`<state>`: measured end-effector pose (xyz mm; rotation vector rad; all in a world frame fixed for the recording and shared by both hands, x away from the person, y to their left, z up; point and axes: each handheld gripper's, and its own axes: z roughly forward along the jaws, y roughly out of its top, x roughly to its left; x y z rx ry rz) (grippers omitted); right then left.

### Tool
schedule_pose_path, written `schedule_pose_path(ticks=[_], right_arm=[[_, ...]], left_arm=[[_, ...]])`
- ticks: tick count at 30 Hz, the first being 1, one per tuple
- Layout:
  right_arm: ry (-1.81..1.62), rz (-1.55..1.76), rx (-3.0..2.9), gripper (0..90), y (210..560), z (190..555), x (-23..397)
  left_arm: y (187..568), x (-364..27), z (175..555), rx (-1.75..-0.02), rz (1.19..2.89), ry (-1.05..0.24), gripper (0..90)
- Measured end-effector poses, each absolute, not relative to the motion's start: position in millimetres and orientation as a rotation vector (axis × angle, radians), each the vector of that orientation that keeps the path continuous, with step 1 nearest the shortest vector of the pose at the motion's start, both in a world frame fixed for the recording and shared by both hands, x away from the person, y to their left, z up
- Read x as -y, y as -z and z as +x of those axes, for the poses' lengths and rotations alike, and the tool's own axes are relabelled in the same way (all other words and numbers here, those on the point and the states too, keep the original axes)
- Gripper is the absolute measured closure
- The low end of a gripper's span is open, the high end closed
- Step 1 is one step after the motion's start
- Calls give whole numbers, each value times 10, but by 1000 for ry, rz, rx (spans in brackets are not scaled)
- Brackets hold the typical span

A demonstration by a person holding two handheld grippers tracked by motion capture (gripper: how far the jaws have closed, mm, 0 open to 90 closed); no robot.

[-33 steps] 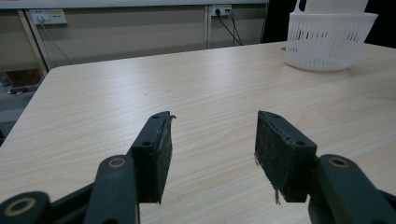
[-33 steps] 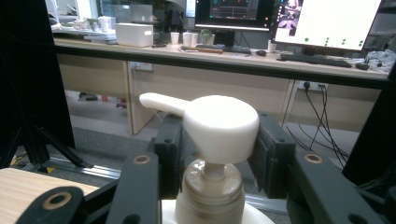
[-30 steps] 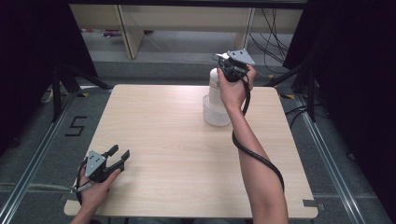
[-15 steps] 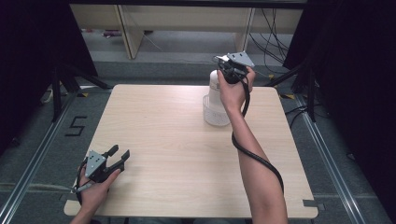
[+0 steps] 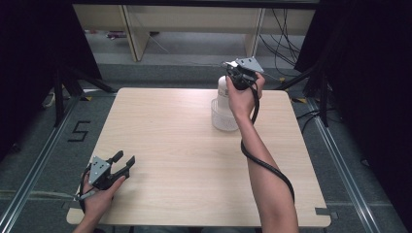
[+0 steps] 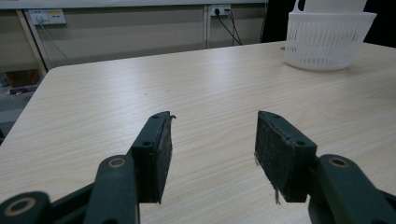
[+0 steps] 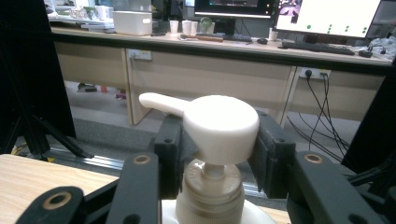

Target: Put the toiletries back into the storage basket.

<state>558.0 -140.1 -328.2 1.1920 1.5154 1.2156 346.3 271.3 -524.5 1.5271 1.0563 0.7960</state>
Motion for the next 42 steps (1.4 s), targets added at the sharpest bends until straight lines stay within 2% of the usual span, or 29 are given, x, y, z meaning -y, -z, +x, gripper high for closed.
schedule_pose_path(ticks=[42], right_arm=[[-1191, 1237, -1558, 599, 3532, 5586, 1413]], left_arm=[[5245, -2711, 3461, -1052, 1529, -793, 457]])
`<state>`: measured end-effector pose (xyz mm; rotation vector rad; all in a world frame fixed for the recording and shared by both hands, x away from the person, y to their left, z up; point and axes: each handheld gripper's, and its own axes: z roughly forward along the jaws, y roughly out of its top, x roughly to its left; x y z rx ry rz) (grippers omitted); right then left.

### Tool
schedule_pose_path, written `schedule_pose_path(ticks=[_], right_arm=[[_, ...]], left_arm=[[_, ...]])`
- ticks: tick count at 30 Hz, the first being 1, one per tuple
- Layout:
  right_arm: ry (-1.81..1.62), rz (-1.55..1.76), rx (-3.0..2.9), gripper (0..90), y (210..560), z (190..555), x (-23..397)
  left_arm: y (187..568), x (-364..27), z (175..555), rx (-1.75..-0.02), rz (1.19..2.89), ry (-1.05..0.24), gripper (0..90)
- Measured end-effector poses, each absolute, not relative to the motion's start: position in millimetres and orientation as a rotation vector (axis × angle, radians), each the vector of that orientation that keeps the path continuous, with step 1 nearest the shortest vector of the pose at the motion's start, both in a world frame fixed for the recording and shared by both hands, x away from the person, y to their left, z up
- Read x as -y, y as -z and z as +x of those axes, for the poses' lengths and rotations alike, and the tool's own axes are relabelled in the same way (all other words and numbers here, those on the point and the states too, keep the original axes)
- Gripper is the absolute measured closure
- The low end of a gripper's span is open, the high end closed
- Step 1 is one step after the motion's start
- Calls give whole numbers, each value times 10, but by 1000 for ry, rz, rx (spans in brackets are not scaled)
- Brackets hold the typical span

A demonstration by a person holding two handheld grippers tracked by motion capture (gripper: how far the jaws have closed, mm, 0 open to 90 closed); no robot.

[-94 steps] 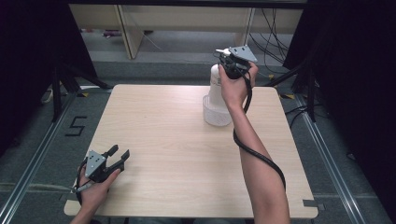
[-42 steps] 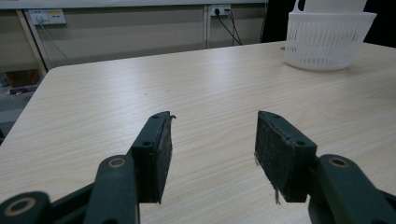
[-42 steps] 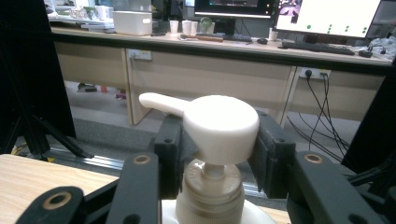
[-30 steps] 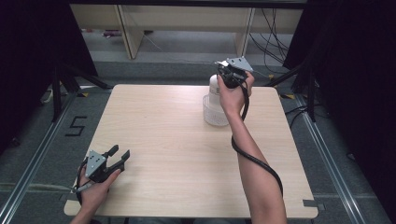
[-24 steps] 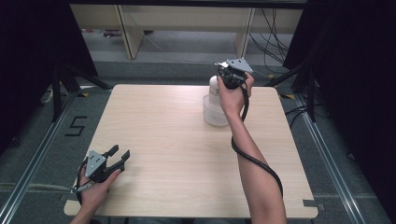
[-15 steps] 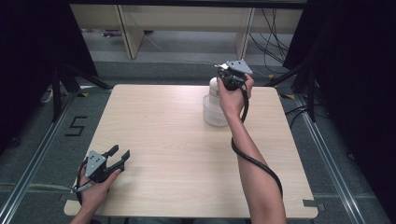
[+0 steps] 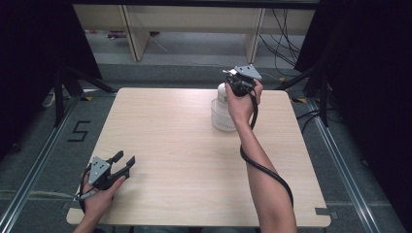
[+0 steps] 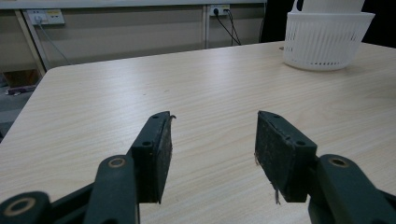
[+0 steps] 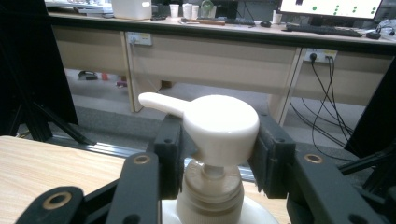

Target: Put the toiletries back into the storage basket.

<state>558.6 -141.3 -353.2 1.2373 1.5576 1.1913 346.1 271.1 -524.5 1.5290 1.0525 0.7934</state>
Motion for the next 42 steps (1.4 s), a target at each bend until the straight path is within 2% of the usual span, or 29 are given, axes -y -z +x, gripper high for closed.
schedule_pose_path(ticks=[21, 32, 42], right_arm=[[-1181, 1226, -1563, 586, 3572, 5570, 1418], [-1130, 1243, -1570, 325, 3611, 5543, 1381], [-1132, 1239, -1601, 276, 3605, 5469, 1440]], left_arm=[[5245, -2706, 3461, -1054, 1527, -792, 457], [5245, -2710, 3463, -1053, 1529, -791, 457], [5245, -2710, 3465, -1056, 1526, -791, 457]])
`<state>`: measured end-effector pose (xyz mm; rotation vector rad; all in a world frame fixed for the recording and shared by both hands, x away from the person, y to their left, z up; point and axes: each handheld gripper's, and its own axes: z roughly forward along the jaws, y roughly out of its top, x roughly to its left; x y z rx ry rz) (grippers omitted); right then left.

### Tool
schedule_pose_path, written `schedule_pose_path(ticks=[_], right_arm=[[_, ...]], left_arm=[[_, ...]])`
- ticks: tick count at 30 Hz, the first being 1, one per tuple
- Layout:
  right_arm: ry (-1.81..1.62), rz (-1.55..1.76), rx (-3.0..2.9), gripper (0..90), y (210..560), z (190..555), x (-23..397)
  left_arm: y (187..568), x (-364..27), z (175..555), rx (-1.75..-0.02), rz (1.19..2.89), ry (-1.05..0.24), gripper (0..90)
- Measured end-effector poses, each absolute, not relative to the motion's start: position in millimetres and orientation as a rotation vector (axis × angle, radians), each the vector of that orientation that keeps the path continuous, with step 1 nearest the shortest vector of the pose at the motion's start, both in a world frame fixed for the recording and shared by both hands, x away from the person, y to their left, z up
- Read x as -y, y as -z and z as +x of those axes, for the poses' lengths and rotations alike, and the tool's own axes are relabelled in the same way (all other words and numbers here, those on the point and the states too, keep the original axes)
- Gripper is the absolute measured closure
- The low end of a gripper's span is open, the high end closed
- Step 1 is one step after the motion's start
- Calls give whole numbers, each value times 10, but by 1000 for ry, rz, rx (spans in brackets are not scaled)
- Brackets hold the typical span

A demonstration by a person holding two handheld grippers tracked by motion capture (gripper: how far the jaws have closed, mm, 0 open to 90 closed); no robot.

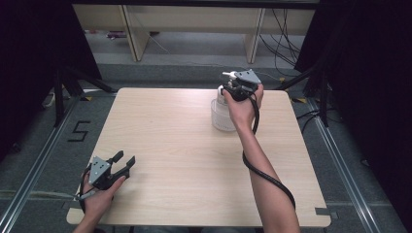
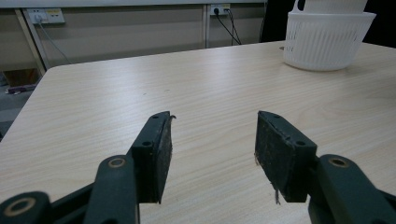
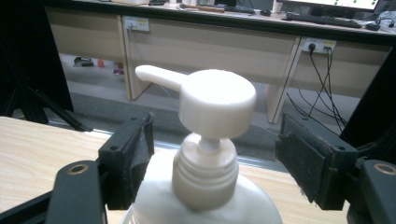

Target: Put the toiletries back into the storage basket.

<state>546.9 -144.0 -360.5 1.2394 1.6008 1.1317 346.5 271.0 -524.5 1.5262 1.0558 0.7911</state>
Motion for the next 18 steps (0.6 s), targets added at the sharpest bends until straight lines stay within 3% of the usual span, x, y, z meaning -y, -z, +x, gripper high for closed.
schedule_pose_path(ticks=[18], right_arm=[[-1158, 1276, -1646, 250, 3625, 5134, 1694]], left_arm=[[5249, -2710, 3469, -1052, 1520, -791, 456]])
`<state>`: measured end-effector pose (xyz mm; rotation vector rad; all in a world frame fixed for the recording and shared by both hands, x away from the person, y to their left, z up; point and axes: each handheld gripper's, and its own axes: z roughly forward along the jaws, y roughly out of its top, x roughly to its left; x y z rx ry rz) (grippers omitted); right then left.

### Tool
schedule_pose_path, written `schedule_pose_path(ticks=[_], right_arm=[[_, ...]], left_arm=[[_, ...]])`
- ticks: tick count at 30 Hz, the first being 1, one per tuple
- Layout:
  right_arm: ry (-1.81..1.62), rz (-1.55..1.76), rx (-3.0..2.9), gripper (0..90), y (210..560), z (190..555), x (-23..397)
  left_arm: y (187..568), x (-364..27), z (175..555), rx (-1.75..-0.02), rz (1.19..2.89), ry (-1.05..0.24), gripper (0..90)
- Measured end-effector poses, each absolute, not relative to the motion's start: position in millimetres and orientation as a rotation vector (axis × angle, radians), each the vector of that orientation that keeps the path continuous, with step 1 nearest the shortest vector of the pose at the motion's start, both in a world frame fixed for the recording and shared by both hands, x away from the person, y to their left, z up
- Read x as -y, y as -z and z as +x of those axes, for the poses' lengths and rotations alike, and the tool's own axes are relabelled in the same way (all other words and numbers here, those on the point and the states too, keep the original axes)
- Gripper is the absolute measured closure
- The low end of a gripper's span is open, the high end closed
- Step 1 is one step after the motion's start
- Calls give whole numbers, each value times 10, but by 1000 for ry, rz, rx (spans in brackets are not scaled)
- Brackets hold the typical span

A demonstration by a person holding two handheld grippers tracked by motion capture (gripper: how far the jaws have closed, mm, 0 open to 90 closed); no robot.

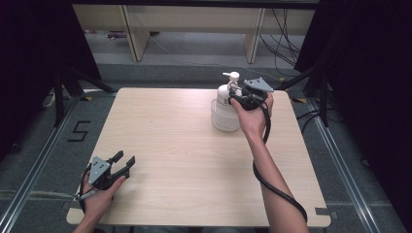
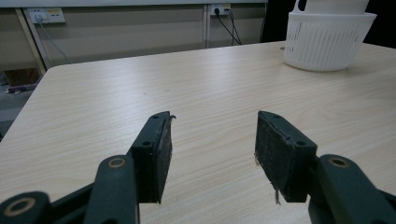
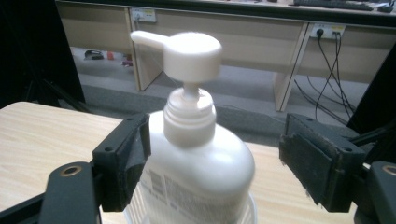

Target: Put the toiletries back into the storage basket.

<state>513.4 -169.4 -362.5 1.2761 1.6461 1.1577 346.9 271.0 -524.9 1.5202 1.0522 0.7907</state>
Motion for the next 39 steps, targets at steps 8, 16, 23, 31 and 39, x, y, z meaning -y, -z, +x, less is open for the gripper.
schedule_pose_path(ticks=[8, 16, 23, 31, 39], right_arm=[[-1173, 1300, -1660, 250, 3680, 4914, 1831], [-1175, 1276, -1696, 252, 3816, 4686, 1941], [-1176, 1285, -1716, 258, 4006, 4469, 2058], [-1169, 1305, -1743, 262, 4292, 4265, 2225], [-1180, 1324, -1741, 265, 4627, 4073, 2383]], left_arm=[[5249, -2710, 3469, -1055, 1518, -789, 456], [5250, -2708, 3468, -1058, 1514, -788, 456], [5250, -2707, 3469, -1061, 1515, -790, 456], [5249, -2709, 3469, -1064, 1513, -790, 456], [5249, -2710, 3469, -1068, 1512, -790, 456]])
